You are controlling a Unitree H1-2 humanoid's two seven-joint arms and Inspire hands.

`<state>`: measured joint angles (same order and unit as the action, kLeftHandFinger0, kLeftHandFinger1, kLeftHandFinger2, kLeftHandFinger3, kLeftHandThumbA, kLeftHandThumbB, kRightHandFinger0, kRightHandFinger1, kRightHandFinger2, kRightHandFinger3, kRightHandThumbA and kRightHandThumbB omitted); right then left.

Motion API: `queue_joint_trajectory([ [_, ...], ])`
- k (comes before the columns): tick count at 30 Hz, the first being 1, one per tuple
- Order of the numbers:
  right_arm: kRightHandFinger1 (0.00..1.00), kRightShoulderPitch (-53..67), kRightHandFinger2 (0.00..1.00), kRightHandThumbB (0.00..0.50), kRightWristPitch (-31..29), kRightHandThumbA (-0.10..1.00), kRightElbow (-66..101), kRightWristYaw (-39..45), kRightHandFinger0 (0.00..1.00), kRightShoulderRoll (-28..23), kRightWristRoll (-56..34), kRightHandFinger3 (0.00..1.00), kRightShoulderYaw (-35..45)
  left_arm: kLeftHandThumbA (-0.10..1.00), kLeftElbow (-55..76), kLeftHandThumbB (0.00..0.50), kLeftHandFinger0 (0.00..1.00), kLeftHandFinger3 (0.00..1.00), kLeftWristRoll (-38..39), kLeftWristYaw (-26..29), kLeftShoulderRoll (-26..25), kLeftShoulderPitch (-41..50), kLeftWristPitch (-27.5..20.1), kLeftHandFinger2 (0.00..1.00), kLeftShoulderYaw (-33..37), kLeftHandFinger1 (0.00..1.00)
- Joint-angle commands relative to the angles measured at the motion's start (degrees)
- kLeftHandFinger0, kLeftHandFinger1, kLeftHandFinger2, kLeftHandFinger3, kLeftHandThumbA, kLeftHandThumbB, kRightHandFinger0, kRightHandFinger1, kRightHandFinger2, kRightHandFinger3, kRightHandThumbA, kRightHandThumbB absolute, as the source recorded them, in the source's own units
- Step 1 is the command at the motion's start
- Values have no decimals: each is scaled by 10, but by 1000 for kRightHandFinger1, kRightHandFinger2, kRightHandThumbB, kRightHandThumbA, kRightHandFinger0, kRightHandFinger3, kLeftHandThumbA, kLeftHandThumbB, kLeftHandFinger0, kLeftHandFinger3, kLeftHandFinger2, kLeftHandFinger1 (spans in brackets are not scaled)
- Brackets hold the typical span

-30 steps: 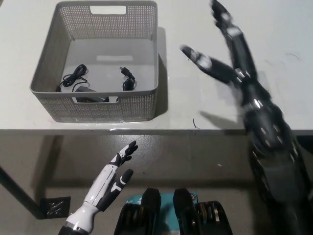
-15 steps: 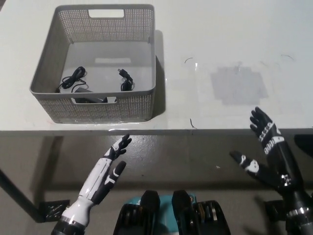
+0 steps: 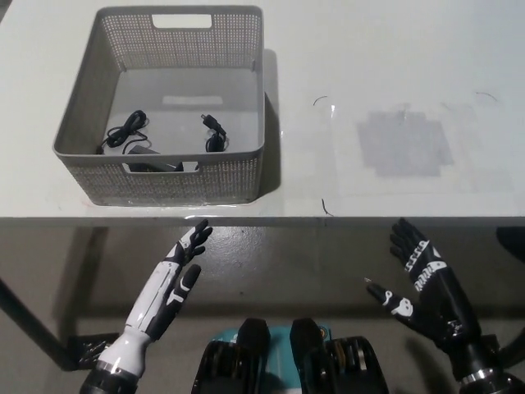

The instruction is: Use the right hand to pick up a black power cord and place it into a container on the left hand side

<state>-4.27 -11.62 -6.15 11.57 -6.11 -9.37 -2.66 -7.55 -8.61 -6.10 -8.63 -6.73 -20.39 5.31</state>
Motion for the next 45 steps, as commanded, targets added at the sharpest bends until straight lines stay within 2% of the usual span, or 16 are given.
queue_joint_trajectory([
  [1, 1000, -23, 1000, 237, -49, 1000, -12, 24, 1000, -1, -7, 1000, -5, 1000, 6, 264, 1000, 1000, 9, 9, 1, -14, -16, 1000, -8, 1000],
  [2, 1000, -27, 1000, 269, -48, 1000, -17, 25, 1000, -1, -8, 1000, -5, 1000, 6, 256, 1000, 1000, 13, 7, 0, -14, -15, 1000, -9, 1000],
  [4, 1000, -29, 1000, 277, -42, 1000, -16, 25, 1000, -1, -11, 1000, -4, 1000, 10, 261, 1000, 1000, 20, 2, -1, -11, -7, 1000, -9, 1000],
  [9, 1000, -29, 1000, 246, -39, 1000, -21, 28, 1000, -4, -13, 1000, 1, 1000, 8, 259, 1000, 1000, 15, 5, 1, -13, -10, 1000, -8, 1000],
  [12, 1000, -33, 1000, 253, -35, 1000, -25, 31, 1000, -4, -16, 1000, 2, 1000, 11, 255, 1000, 1000, 15, 4, 0, -12, -4, 1000, -7, 1000],
  [23, 1000, -27, 1000, 224, -29, 1000, -20, 34, 1000, -3, -18, 1000, -1, 1000, 10, 254, 1000, 1000, 17, 5, 1, -10, -10, 1000, -7, 1000],
  [28, 1000, -23, 1000, 238, -24, 1000, -21, 36, 1000, -2, -17, 1000, -3, 1000, 1, 250, 1000, 1000, 20, 6, 2, -5, -19, 1000, -7, 1000],
  [32, 1000, -19, 1000, 219, -33, 1000, -25, 38, 1000, 0, -10, 1000, -6, 1000, 10, 254, 1000, 1000, 17, 7, 0, 7, -17, 1000, -8, 1000],
  [38, 1000, -13, 1000, 248, -32, 1000, -25, 37, 1000, 0, -5, 1000, -9, 1000, 7, 256, 1000, 1000, 9, 12, -1, 17, -22, 1000, -8, 1000],
  [41, 1000, -13, 1000, 246, -34, 1000, -26, 36, 1000, 0, -3, 1000, -9, 1000, 14, 258, 1000, 1000, 16, 3, -3, 19, -11, 1000, -7, 1000],
  [45, 1000, -13, 1000, 270, -35, 1000, -30, 34, 1000, -1, 0, 1000, -10, 1000, 18, 257, 1000, 1000, 16, -1, -5, 20, -2, 1000, -5, 1000],
])
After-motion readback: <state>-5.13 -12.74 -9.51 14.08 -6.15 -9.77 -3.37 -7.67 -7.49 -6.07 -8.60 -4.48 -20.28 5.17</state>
